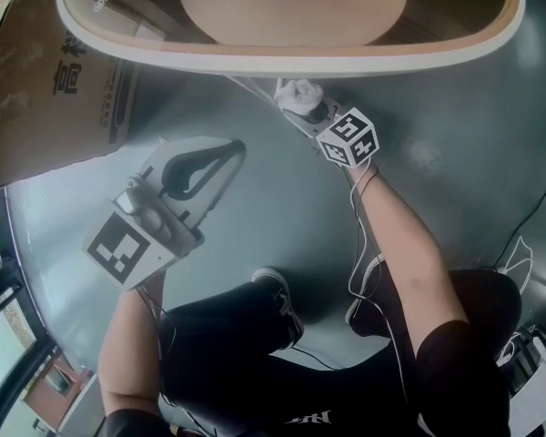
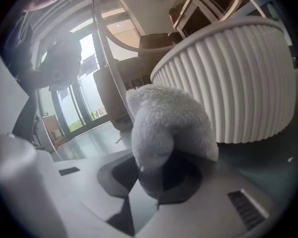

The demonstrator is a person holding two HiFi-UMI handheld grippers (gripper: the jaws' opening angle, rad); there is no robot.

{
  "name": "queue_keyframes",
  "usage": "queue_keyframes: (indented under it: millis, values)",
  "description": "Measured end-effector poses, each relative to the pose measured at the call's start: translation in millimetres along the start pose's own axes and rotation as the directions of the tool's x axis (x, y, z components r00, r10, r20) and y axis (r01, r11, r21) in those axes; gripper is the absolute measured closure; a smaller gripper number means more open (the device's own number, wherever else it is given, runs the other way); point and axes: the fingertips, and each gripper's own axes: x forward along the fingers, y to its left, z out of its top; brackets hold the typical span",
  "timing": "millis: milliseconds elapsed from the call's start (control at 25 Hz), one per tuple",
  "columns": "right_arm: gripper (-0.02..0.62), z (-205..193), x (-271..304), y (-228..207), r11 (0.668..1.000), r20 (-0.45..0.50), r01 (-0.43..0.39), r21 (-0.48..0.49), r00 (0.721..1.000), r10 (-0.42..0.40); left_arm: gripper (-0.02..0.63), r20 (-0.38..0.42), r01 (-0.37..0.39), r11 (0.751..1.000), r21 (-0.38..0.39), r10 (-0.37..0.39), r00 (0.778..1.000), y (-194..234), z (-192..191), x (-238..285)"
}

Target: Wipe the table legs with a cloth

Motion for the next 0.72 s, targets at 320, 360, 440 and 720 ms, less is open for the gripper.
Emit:
queue_keyframes:
  millis: [320, 360, 440, 720]
  values:
    - [0.515, 68.4, -85.2, 80.0, 0.999, -0.056, -0.042, 0.021, 0.997, 0.043, 0.600, -0.076, -0.139, 0.973, -0.184, 0.127, 0.989, -4.6, -26.1, -16.0]
    - [0.515, 82.0, -103.5, 97.0, 0.998, -0.057, -0.041, 0.039, 0.997, 0.043, 0.600, -0.079, -0.171, 0.957, -0.233, 0.157, 0.984, -10.5, -35.2, -22.1]
    - [0.515, 112.0, -145.8, 133.8, 0.997, -0.064, -0.031, 0.076, 0.997, 0.036, 0.600, -0.055, -0.233, 0.861, -0.453, 0.234, 0.971, -30.0, -50.4, -40.4]
    - [0.515, 232.9, -277.3, 266.9, 0.984, 0.031, -0.006, 0.178, 1.000, 0.000, 0.600, 0.021, -0.143, 0.622, -0.770, 0.248, 0.969, -154.1, 36.6, -116.0]
